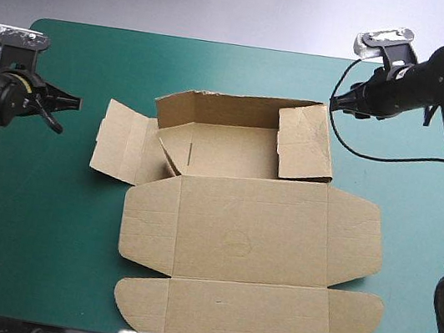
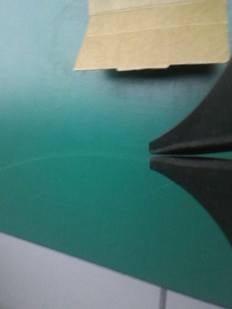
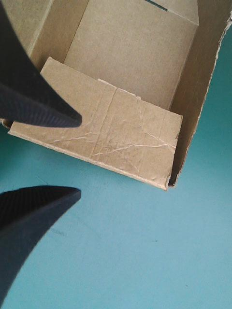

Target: Fold the box

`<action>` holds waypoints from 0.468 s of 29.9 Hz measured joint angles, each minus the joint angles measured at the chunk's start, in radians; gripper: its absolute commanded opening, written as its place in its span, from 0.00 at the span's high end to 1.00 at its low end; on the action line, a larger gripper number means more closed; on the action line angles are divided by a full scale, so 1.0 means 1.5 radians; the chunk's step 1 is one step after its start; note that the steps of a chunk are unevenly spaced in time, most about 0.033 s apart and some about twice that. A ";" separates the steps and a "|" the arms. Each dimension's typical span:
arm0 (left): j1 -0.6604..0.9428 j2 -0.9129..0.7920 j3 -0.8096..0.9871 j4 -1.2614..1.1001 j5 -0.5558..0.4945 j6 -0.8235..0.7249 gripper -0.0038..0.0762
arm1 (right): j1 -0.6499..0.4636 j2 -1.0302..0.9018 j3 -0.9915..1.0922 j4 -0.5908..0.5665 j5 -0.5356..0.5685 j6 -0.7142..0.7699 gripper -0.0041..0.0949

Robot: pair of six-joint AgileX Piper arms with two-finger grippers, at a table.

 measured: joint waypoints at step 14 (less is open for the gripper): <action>0.196 0.060 0.000 -0.362 0.200 0.191 0.96 | 0.000 0.152 0.021 0.039 0.000 0.011 0.58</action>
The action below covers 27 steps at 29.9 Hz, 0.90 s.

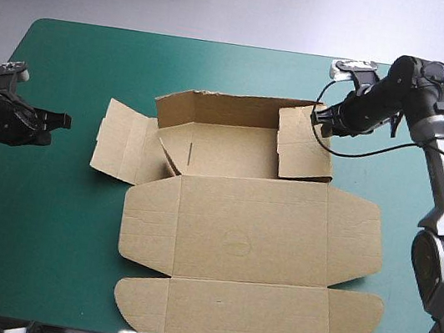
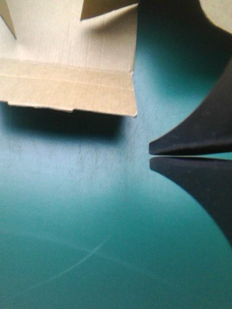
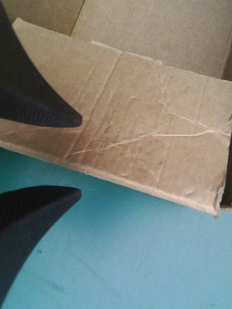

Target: Fold the box

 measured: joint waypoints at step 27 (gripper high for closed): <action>0.003 0.135 -0.034 -0.147 -0.155 0.080 0.96 | 0.000 -0.031 0.000 0.085 -0.003 -0.009 0.98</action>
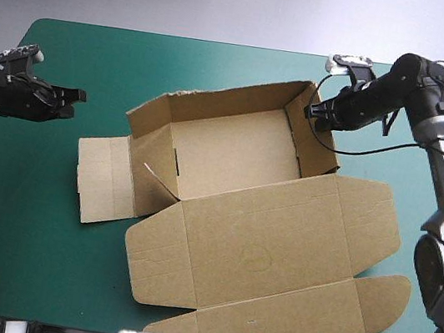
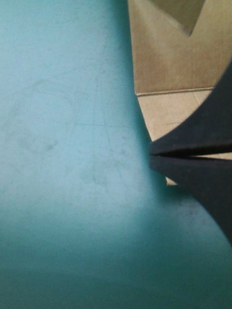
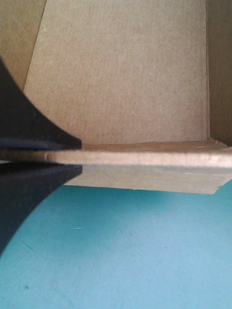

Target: Fold the box

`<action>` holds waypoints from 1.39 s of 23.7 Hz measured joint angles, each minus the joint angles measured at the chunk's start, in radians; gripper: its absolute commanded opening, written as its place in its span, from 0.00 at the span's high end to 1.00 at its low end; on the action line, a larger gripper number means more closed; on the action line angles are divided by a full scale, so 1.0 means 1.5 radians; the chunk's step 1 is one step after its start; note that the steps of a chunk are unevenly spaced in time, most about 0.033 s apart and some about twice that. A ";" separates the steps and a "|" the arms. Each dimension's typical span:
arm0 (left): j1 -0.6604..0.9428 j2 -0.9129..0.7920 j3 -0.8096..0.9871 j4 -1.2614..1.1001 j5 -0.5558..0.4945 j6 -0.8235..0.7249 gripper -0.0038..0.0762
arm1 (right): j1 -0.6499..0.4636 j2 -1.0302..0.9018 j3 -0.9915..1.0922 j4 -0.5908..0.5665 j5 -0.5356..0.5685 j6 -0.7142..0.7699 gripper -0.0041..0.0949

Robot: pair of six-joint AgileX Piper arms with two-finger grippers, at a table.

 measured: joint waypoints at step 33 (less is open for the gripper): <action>0.028 0.048 -0.179 -0.557 0.171 0.228 0.96 | -0.101 -0.420 -0.004 0.084 -0.148 -0.007 0.98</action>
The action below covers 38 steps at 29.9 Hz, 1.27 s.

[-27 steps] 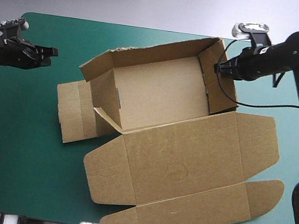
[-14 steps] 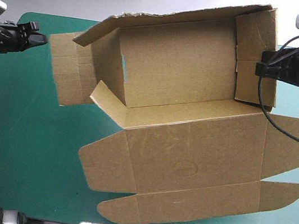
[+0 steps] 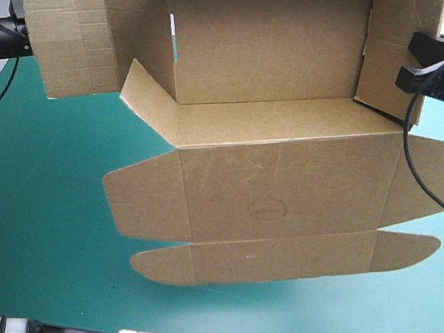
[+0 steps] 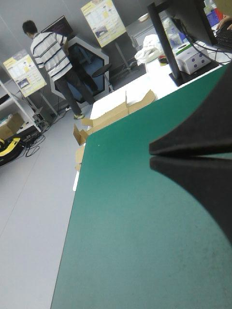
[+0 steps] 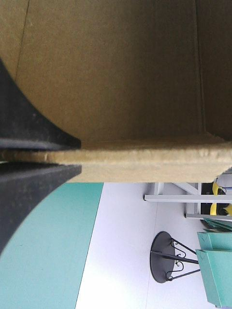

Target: Fold the box

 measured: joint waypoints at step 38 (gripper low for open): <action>-0.105 -0.144 -0.001 -0.006 0.010 0.005 0.96 | 0.000 0.169 0.004 0.058 -0.035 -0.025 0.98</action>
